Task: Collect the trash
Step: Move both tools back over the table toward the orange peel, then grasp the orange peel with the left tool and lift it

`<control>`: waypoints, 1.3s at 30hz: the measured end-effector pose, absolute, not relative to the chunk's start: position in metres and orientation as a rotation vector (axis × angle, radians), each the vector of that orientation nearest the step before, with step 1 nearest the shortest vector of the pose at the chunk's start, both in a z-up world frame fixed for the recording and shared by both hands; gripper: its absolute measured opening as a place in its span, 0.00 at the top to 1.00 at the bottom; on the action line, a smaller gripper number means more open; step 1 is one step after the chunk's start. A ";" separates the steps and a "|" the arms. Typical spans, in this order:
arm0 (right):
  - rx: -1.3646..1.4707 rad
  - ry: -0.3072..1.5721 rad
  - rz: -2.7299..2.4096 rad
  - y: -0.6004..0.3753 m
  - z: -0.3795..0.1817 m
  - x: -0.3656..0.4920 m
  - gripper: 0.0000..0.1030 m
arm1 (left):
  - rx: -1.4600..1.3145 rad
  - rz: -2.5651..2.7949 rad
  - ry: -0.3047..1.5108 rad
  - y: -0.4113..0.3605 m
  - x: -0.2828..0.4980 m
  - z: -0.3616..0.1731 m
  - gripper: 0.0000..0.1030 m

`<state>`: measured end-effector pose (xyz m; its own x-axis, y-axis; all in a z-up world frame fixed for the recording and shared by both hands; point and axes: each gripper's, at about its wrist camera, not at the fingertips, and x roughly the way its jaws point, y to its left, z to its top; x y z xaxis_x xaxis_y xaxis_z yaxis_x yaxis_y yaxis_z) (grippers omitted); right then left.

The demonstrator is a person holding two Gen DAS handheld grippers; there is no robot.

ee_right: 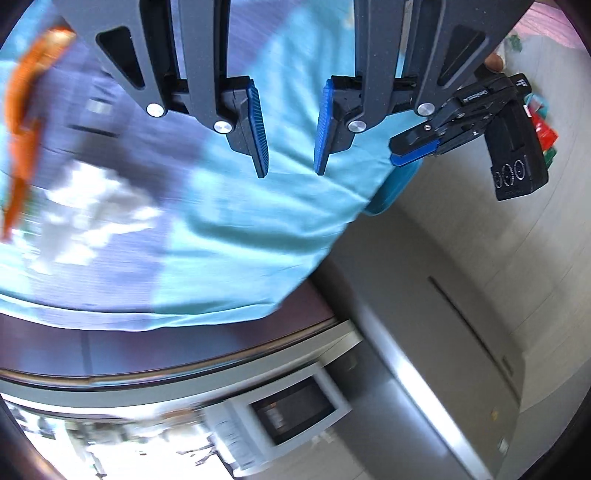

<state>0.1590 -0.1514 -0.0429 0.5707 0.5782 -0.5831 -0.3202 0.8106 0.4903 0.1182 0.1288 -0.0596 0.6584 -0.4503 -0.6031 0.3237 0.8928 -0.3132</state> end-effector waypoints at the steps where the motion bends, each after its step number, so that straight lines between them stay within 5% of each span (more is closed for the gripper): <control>1: 0.357 0.799 0.512 -0.162 -0.044 0.156 0.75 | -0.178 -0.462 0.735 0.120 0.119 -0.060 0.60; 28: 0.518 0.742 0.261 -0.307 -0.075 0.131 0.71 | 0.026 -0.865 0.905 -0.130 0.135 -0.082 0.54; 35: 0.529 0.744 0.281 -0.311 -0.077 0.137 0.71 | 0.037 -0.843 0.975 -0.151 0.151 -0.093 0.62; 39: 0.527 0.751 0.294 -0.308 -0.078 0.142 0.71 | 0.039 -0.858 0.989 -0.156 0.154 -0.096 0.77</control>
